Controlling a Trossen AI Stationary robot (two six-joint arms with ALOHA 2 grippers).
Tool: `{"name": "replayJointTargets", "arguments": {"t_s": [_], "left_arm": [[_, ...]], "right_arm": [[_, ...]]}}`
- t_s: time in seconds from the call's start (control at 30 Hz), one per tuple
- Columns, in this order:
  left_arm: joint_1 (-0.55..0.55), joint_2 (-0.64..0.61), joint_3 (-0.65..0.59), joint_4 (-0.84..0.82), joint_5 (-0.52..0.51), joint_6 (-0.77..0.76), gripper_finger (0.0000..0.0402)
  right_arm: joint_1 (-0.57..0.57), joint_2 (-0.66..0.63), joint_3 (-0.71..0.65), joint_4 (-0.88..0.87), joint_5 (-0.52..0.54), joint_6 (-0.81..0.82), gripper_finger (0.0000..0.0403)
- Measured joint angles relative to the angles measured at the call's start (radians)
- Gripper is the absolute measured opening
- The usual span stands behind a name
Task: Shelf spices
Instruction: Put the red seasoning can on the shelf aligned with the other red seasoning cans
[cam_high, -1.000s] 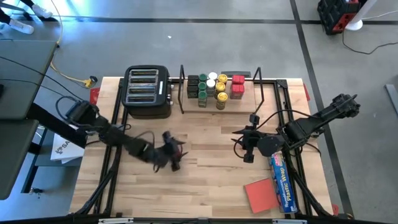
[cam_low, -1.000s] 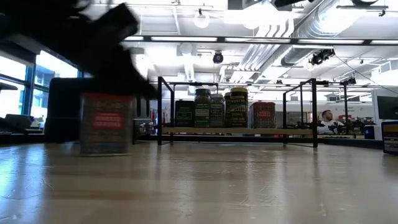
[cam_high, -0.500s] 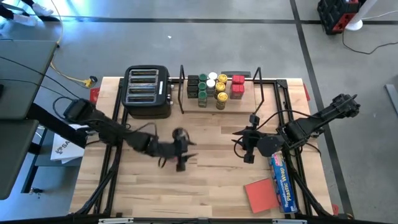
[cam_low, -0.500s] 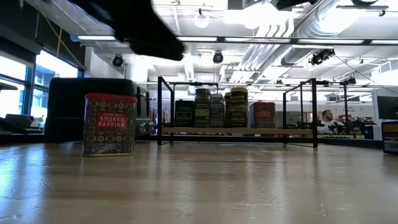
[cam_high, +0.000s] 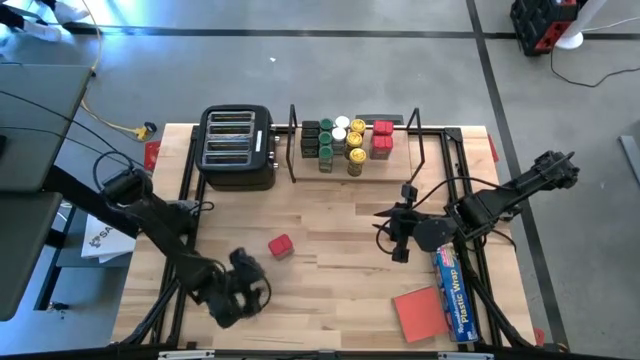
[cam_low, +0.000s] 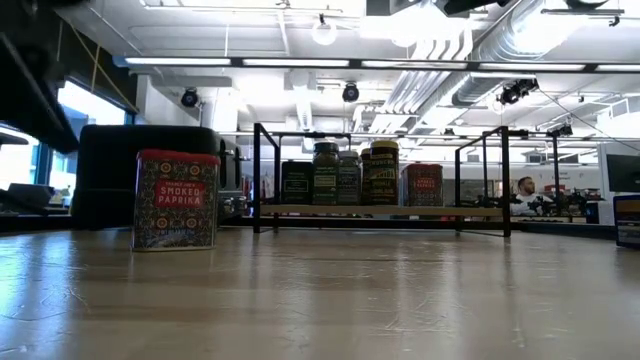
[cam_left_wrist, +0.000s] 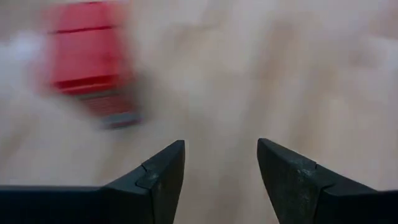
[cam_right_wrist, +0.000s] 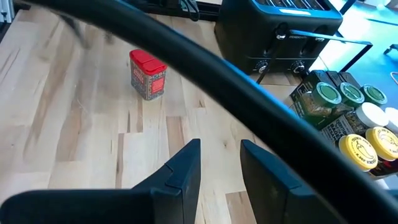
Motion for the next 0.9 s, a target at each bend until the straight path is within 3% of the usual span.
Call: {"name": "replayJointTargets", "arguments": {"t_s": [0.17,0.27,0.4,0.7,0.9], "left_arm": [[0.048,0.05,-0.002,-0.315,-0.077,-0.272,0.0219],[0.103,0.071,-0.001,-0.314,-0.115,-0.24,0.0252],[0.196,0.105,-0.001,-0.188,-0.072,0.005,0.0275],[0.382,0.186,-0.001,0.278,-0.011,0.572,0.0277],[0.523,0.243,-0.001,0.571,0.212,0.946,0.0255]], "right_arm": [[0.0,0.0,0.0,0.0,0.008,-0.001,0.0106],[0.0,0.0,0.0,0.0,0.008,-0.001,0.0106],[0.0,0.0,0.0,-0.001,0.004,0.004,0.0106],[0.0,0.0,0.0,-0.001,0.0,0.031,0.0106],[0.0,0.02,0.0,0.0,-0.046,0.052,0.0106]]}}
